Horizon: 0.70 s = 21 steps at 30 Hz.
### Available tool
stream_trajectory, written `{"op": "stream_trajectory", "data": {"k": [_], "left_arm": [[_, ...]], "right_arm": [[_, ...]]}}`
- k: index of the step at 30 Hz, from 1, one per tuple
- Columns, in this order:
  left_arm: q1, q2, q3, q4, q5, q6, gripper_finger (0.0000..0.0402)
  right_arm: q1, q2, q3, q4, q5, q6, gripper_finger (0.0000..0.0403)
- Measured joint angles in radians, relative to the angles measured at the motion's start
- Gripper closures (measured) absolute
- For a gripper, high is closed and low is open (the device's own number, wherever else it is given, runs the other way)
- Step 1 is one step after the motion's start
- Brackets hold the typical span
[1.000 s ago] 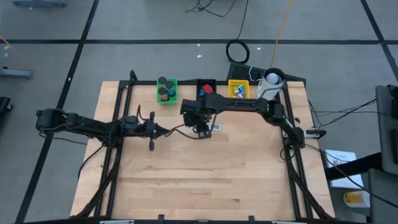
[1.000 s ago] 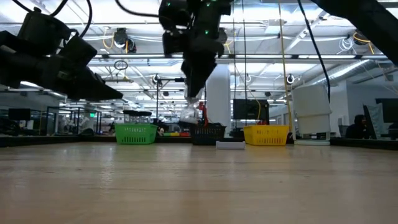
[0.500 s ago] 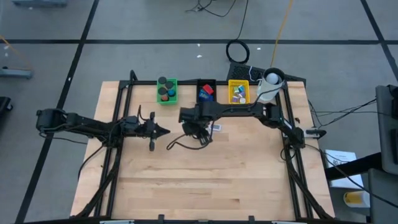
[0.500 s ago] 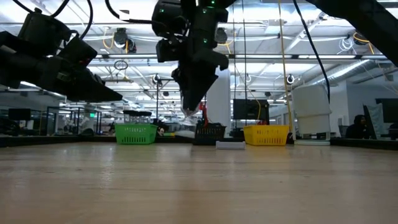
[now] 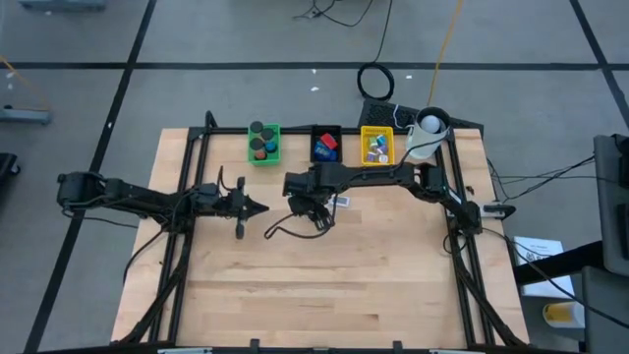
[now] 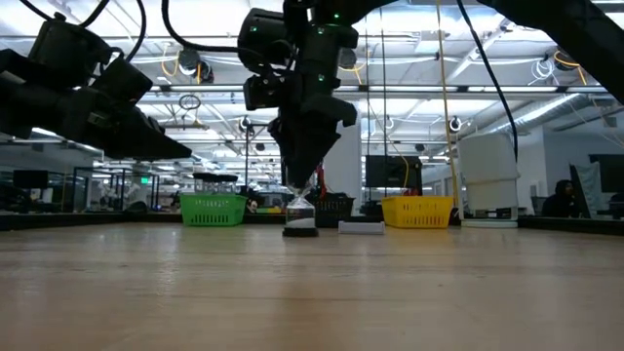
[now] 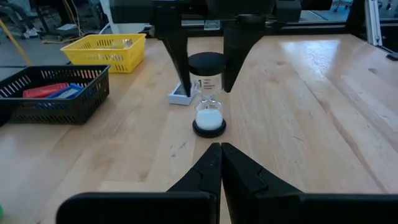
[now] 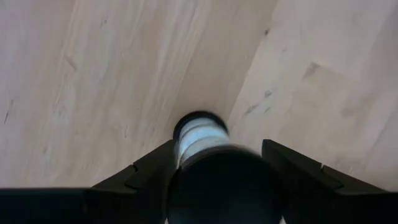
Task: Pick & Place Office items
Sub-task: Put the white hourglass into the green bin
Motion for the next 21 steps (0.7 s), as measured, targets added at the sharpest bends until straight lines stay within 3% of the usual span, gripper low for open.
{"op": "stream_trajectory", "data": {"k": [13,21], "left_arm": [[0.000,0.000,0.000,-0.019,0.002,0.000,0.0385],[-0.007,0.000,0.000,-0.019,0.001,0.000,0.0385]], "right_arm": [[0.022,-0.017,-0.001,0.031,0.111,0.028,0.0081],[0.105,-0.131,-0.001,-0.013,0.200,0.053,0.0091]]}}
